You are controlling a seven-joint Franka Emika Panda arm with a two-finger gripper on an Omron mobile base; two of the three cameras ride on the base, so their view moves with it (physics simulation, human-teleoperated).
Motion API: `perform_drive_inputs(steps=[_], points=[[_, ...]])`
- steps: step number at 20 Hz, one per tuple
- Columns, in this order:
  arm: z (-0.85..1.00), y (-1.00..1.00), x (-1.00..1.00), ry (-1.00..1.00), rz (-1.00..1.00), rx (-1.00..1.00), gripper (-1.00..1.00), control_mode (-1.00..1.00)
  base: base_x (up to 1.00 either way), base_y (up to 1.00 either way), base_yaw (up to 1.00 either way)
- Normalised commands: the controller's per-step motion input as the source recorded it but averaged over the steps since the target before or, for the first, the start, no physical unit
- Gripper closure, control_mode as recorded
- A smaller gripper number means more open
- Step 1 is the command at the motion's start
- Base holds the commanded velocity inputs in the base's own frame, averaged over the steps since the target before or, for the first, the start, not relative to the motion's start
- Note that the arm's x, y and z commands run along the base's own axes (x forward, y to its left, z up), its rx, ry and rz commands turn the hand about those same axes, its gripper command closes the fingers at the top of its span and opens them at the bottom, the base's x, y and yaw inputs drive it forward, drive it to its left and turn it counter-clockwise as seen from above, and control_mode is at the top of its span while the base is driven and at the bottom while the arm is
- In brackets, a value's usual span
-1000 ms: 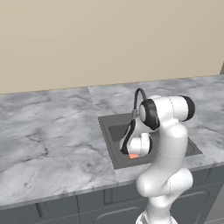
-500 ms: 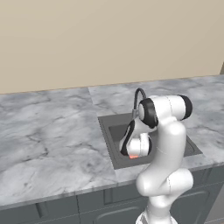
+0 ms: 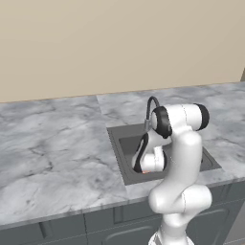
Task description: Pick up the sponge and bar soap from the sink, and place them back in the cabinet, and close the cabinet door.
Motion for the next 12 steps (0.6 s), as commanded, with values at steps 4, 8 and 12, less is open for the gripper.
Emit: perform_drive_inputs(steps=[4, 8, 12], points=[[-0.12, 0.0, 0.0, 0.02, 0.01, 0.01, -1.0, -1.0, 0.0, 0.0, 0.0], [-0.16, 0.0, 0.0, 0.02, 0.0, 0.0, -1.0, -1.0, 0.0, 0.0, 0.0], [-0.15, 0.0, 0.01, 0.01, 0.0, 0.0, -1.0, -1.0, 0.0, 0.0, 0.0]])
